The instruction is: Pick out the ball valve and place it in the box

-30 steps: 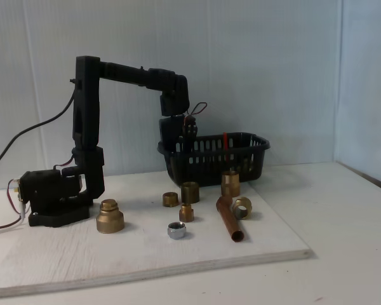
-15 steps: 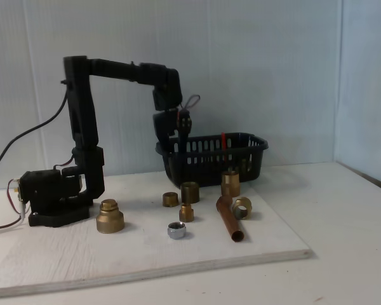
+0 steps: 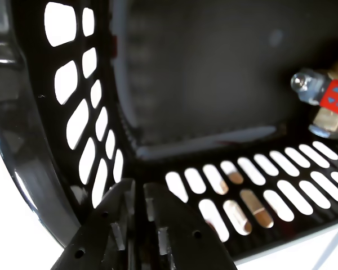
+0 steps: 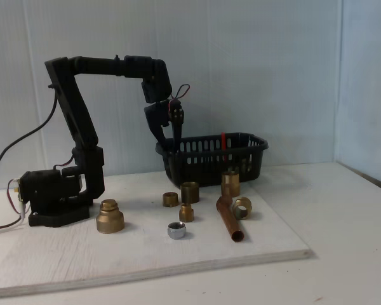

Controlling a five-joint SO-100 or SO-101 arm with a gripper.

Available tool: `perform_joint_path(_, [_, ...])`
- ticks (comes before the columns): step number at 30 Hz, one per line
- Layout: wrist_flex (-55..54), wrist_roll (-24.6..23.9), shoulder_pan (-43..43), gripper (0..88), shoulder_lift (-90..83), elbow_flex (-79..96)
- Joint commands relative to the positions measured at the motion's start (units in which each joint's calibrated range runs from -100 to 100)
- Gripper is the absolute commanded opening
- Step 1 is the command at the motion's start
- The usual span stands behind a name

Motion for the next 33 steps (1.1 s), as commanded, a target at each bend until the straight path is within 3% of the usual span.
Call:
perform_joint_path(1, [0.14, -0.20, -0.37, 0.9, 0.07, 0.89])
perform_joint_path(33, [-0.04, -0.93, -2.74, 0.9, -0.69, 8.83])
